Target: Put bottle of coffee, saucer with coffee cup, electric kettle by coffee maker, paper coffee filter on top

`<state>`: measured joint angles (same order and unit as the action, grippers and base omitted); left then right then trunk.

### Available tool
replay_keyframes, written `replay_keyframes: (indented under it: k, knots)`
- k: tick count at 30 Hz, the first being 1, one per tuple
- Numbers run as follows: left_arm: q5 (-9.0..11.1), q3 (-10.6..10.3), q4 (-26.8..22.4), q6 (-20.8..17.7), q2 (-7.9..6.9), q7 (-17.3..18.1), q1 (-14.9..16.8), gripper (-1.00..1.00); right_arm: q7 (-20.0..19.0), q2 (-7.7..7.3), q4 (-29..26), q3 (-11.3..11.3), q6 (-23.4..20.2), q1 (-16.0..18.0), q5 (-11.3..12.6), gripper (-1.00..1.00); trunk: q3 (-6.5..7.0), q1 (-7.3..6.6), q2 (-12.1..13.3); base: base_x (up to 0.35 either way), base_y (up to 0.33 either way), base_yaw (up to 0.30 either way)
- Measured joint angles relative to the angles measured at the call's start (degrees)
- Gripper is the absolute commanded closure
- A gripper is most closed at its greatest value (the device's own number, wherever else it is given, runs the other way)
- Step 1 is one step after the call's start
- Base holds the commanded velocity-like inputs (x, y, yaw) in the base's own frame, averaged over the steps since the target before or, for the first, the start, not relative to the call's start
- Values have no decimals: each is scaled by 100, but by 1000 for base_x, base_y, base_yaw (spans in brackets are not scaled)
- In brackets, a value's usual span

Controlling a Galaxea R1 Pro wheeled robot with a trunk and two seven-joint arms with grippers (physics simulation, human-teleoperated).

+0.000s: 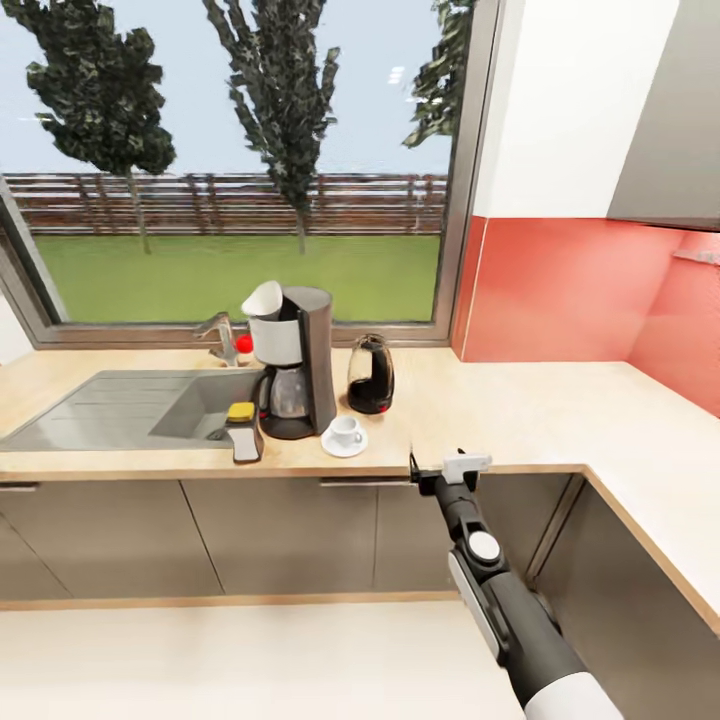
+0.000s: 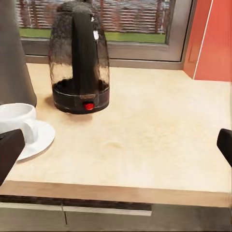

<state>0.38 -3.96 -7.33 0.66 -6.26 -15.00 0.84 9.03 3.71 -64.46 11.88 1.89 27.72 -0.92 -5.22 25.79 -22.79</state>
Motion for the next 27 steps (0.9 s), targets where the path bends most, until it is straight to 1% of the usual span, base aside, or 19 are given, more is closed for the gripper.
replay_keyframes:
  k: [2, 3, 5, 6, 7, 10, 11, 12, 13, 15, 17, 18, 19, 20, 21, 25, 26, 27]
  knots:
    - [-5, 0, -164, 188, 2, 15, 0, -100, 1, 5, 207, -3, 90, 0, 49, -100, 0, 0, 0, -330, 0, 0]
    - [-13, 2, -213, 319, 7, 25, 0, -100, 1, 7, 388, -3, 220, -1, 100, -100, 0, 0, 0, -307, 0, 0]
    - [-23, 4, -264, 559, 14, 38, -1, -100, 1, 9, 874, -8, 685, -1, 231, -100, -1, 0, 0, -292, 0, 0]
    - [-26, 5, -277, 636, 12, 43, -1, -100, 1, 9, 1166, -11, 994, -1, 291, -100, -1, 0, 1, -286, 0, 0]
    - [-27, 4, -281, 667, 10, 46, -1, -100, 1, 10, 1331, -12, 1174, -1, 315, -100, 0, -1, 0, -283, 0, 0]
    - [-29, 0, -287, 757, 8, 60, -1, -100, 3, 5, 2402, -31, 2422, -9, 397, -100, -1, -2, -1, -160, 0, 0]
    - [-26, 2, -278, 777, 5, 62, -4, -100, 5, 3, 3151, -43, 3334, -12, 414, -100, -2, -4, -2, -54, 0, 0]
    - [-25, 1, -274, 781, 5, 63, -3, -100, 4, 3, 3403, -48, 3589, -11, 414, -100, -1, -3, 0, -28, 0, 0]
    - [-23, 3, -259, 786, 3, 64, -7, -100, 5, -5, 3954, -63, 4283, -15, 431, -100, -2, -4, -1, -18, 0, 0]
    - [-16, 8, -243, 789, -2, 63, -9, -100, 27, -18, 4716, -73, 5076, -16, 471, -100, -2, -4, -1, -9, 0, 0]
    - [-2, 18, -231, 790, -4, 62, -10, -100, 146, -24, 5460, -84, 5605, -18, 590, -100, -2, -4, -1, -4, 0, 0]
    - [5, 24, -227, 790, -4, 62, -10, -100, 232, -31, 5759, -90, 5754, -18, 663, -100, -1, -4, 0, -2, 0, 0]
    - [9, 31, -225, 790, -3, 61, -10, -100, 316, -38, 5955, -90, 5794, -23, 730, -100, -1, -4, -1, 0, 0, 0]
    - [13, 40, -221, 790, 0, 61, -10, -100, 434, -47, 6118, -97, 5794, -92, 807, -100, -1, -4, -1, 0, 0, 0]
    - [16, 49, -216, 790, 12, 60, -10, -100, 555, -52, 6221, -87, 5793, -284, 843, -100, -2, -4, -1, 0, 0, 0]
    - [11, 38, -211, 791, 38, 61, -10, -100, 628, -51, 6295, -67, 5793, -712, 845, -100, -1, -4, -1, 0, 0, 0]
    - [10, 34, -203, 791, 44, 61, -10, -100, 639, -49, 6304, -55, 5788, -951, 841, -100, -2, -4, -1, 0, 0, 0]
    - [10, 33, -196, 791, 45, 61, -10, -100, 635, -48, 6306, -59, 5708, -1065, 845, -100, -1, -4, -1, 0, 0, 0]
